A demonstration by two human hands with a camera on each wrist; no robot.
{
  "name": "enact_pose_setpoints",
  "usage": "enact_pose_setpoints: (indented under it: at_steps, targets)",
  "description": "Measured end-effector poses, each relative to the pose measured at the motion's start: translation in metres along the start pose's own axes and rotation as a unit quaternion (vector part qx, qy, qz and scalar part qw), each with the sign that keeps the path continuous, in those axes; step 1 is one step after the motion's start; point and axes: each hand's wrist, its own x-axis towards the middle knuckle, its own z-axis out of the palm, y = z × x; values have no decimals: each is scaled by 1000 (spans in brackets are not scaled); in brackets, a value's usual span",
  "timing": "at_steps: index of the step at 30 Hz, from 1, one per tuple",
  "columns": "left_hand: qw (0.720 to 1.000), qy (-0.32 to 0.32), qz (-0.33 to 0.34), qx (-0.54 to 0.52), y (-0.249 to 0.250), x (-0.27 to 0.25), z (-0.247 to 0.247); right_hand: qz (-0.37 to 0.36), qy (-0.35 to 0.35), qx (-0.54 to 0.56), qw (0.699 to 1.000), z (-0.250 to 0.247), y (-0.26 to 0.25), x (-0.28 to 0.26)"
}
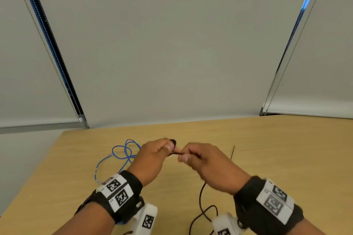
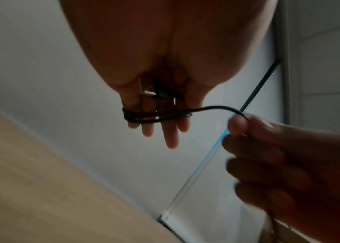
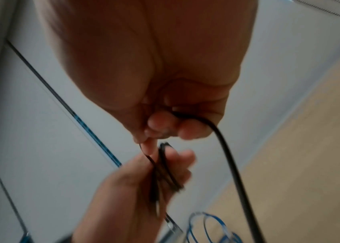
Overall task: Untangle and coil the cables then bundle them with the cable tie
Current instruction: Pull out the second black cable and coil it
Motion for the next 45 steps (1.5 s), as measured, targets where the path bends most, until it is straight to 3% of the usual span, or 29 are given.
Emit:
enact_pose_setpoints:
  at_steps: [2,4,9,12,17,20,23,25,28,30,31,33,35,38,42,45]
  targets:
    - [995,-49,-18,-81,2,-9,2,-16,51,-18,998,-10,-8,15]
    - [974,-70,-44,-213,7,-18,-1,-17,76,13,997,-17,-11,27]
    - [898,-92,-35,-430,34,-27,-13,-12,52,182,982,-14,-7,38]
    - [865,-63,-12,-497,47,-24,-14,9,12,217,976,-4,1,38]
    - [849,32,0,-527,55,-12,0,36,-56,167,984,3,8,27]
    - [879,92,28,-467,53,-1,6,55,-107,123,985,5,16,16]
    - [959,155,58,-232,45,8,7,50,-124,77,988,0,22,3]
    - [988,140,59,-30,36,12,6,41,-114,55,991,-9,24,-1]
    - [995,38,23,91,25,7,16,-2,-54,4,999,-29,21,2]
    - [998,-14,5,62,28,-2,31,-41,2,-13,999,-42,17,10]
    - [999,-26,-17,-13,29,-6,37,-51,24,-5,998,-46,17,14]
    - [979,-41,-56,-192,33,-13,46,-47,38,50,997,-47,20,17]
    - [955,-47,-69,-283,37,-18,50,-33,23,136,990,-41,23,13]
    - [934,-32,-67,-351,39,-21,53,-29,21,202,979,-30,24,6]
    - [920,51,-75,-381,38,-19,47,-23,28,222,974,-16,18,10]
    - [910,47,-83,-403,39,-21,40,8,15,269,963,-11,11,14]
